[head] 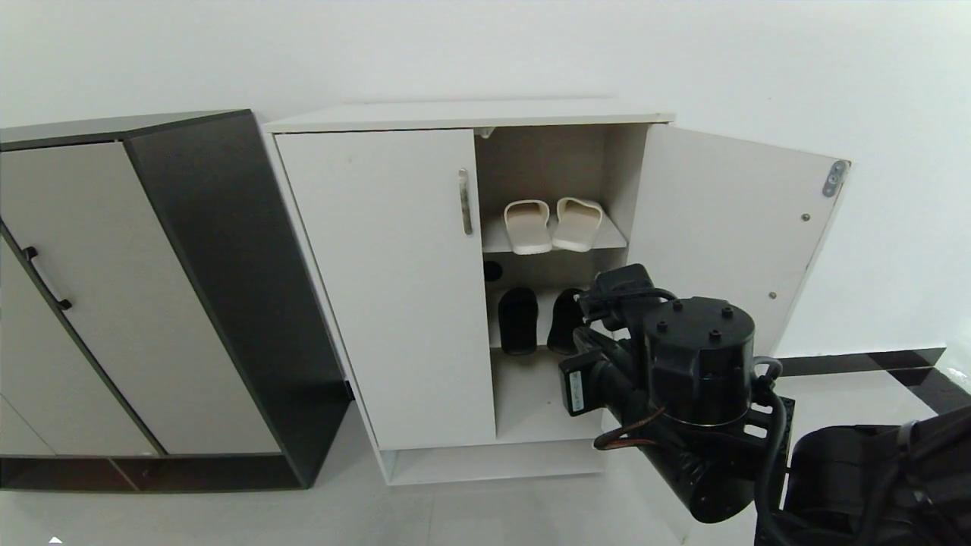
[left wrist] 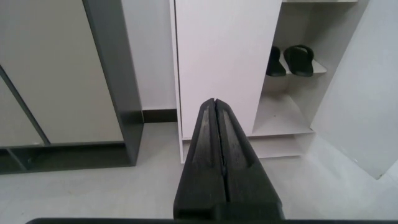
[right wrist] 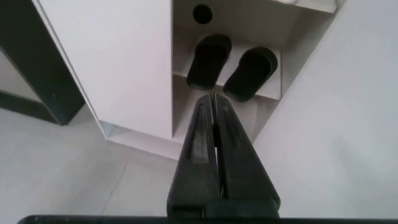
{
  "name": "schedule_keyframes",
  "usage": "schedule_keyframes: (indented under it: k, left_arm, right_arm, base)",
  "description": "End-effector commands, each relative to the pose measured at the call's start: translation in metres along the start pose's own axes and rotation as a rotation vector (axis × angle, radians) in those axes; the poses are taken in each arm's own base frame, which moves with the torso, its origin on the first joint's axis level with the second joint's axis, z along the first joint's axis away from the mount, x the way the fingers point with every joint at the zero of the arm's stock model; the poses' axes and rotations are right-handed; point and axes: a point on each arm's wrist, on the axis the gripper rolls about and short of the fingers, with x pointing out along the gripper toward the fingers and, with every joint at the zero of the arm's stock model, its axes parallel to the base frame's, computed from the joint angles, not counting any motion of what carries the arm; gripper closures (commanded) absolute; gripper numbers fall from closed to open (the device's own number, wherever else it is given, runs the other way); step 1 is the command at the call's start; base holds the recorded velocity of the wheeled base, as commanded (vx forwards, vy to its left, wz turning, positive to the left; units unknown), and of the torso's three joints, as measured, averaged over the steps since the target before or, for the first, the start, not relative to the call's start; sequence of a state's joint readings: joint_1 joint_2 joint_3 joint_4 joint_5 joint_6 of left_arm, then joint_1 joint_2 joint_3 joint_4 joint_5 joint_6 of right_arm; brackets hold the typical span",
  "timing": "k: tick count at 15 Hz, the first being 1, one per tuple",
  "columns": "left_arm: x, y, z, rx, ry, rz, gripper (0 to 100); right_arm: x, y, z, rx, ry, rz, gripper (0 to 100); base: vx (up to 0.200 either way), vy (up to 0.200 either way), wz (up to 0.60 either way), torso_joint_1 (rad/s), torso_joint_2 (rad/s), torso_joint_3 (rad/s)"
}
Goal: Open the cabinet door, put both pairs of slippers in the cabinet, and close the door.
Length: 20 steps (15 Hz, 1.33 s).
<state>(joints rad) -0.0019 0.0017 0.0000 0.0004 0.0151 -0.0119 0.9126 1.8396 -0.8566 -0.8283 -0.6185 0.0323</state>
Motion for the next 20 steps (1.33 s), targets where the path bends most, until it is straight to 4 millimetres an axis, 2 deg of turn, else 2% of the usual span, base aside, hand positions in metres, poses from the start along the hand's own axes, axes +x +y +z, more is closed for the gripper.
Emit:
schedule_keyframes:
  k: [1,13,16,20]
  left_arm:
    - [0.0,0.0,0.0,0.0,-0.001,0.001,100]
    - [0.0,0.0,0.0,0.004,-0.001,-0.001,100]
    - [0.0,0.0,0.0,0.004,-0.001,-0.001,100]
    - [0.0,0.0,0.0,0.004,-0.001,-0.001,100]
  right_arm:
    - [0.001,0.001,-0.002,-0.005,0.007,0.003,100]
    - [0.009,-0.001,-0.011,0.001,0.004,0.025,100]
    - [0.01,-0.002,-0.013,-0.002,0.008,0.022,100]
    - [0.009,-0.003,-0.015,-0.005,0.014,0.022,100]
  base:
    - [0.0,0.0,0.0,0.0,0.0,0.0]
    - [0.0,0.0,0.0,0.0,0.0,0.0]
    - [0.0,0.0,0.0,0.019,-0.18,-0.266]
    - [0.0,0.0,0.0,0.063,-0.48,-0.357]
